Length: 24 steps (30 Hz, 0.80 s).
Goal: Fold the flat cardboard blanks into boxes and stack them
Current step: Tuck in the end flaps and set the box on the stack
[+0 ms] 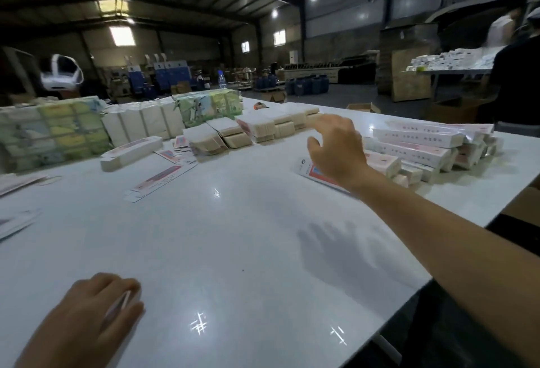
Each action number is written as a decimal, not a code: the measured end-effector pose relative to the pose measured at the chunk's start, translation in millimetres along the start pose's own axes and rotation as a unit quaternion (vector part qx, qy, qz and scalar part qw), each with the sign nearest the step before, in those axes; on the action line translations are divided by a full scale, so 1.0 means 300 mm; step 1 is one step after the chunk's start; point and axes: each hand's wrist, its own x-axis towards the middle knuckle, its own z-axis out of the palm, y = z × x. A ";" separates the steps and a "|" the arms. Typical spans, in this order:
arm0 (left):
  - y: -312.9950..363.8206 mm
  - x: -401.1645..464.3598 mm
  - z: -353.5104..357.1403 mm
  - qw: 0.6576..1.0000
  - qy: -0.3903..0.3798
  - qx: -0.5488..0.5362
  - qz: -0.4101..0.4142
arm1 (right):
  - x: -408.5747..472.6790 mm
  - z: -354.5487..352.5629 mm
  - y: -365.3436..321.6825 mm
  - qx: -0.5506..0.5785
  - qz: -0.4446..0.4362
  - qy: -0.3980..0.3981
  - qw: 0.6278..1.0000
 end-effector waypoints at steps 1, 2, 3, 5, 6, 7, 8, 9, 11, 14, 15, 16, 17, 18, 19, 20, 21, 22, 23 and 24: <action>0.008 0.004 -0.001 1.000 0.004 -0.013 -0.008 | -0.011 0.004 -0.100 0.030 -0.052 0.002 0.998; 0.022 0.006 -0.003 1.000 0.017 -0.010 -0.017 | -0.031 0.013 -0.198 0.064 -0.101 -0.011 0.993; 0.022 0.006 -0.002 0.999 0.012 -0.016 -0.028 | -0.059 0.031 -0.291 0.098 -0.147 -0.033 0.984; 0.036 -0.008 -0.004 0.999 0.004 -0.004 -0.042 | -0.134 0.095 -0.450 0.150 -0.227 -0.094 0.958; 0.046 -0.013 -0.004 0.999 0.012 -0.002 -0.046 | -0.180 0.139 -0.510 0.164 -0.252 -0.134 0.944; 0.049 -0.019 0.001 0.998 0.016 -0.010 -0.052 | -0.229 0.188 -0.555 0.164 -0.266 -0.182 0.932; 0.051 -0.020 0.000 0.998 0.020 -0.011 -0.055 | -0.278 0.239 -0.582 0.149 -0.272 -0.232 0.922; 0.054 -0.023 -0.001 0.998 0.022 -0.017 -0.057 | -0.321 0.287 -0.593 0.124 -0.276 -0.275 0.913; 0.056 -0.027 -0.008 0.998 0.018 -0.011 -0.066 | -0.385 0.361 -0.587 0.094 -0.275 -0.327 0.899; 0.058 -0.031 -0.004 0.997 0.021 0.000 -0.078 | -0.407 0.412 -0.566 0.117 -0.259 -0.331 0.900; 0.060 -0.029 -0.007 0.996 0.014 -0.009 -0.087 | -0.405 0.419 -0.563 0.126 -0.257 -0.327 0.901; 0.055 -0.024 -0.010 0.995 0.006 -0.022 -0.092 | -0.404 0.421 -0.561 0.133 -0.258 -0.323 0.901; 0.041 -0.012 -0.026 0.994 -0.010 -0.041 -0.101 | -0.405 0.422 -0.561 0.138 -0.260 -0.320 0.900; 0.009 0.006 -0.045 0.992 -0.017 -0.059 -0.110 | -0.409 0.420 -0.563 0.143 -0.261 -0.317 0.900; -0.040 0.029 -0.074 0.989 -0.020 -0.071 -0.127 | -0.413 0.419 -0.567 0.147 -0.261 -0.313 0.901; -0.111 0.054 -0.108 0.987 -0.010 -0.064 -0.150 | -0.417 0.417 -0.571 0.149 -0.257 -0.306 0.904; -0.197 0.078 -0.148 0.983 -0.005 -0.033 -0.182 | -0.420 0.414 -0.575 0.150 -0.251 -0.298 0.909; -0.294 0.095 -0.185 0.975 -0.003 0.015 -0.220 | -0.423 0.414 -0.580 0.148 -0.247 -0.291 0.912; -0.387 0.101 -0.223 0.962 -0.014 0.070 -0.263 | -0.426 0.412 -0.585 0.143 -0.245 -0.288 0.915; -0.476 0.100 -0.249 0.944 -0.027 0.120 -0.307 | -0.429 0.410 -0.589 0.139 -0.244 -0.289 0.915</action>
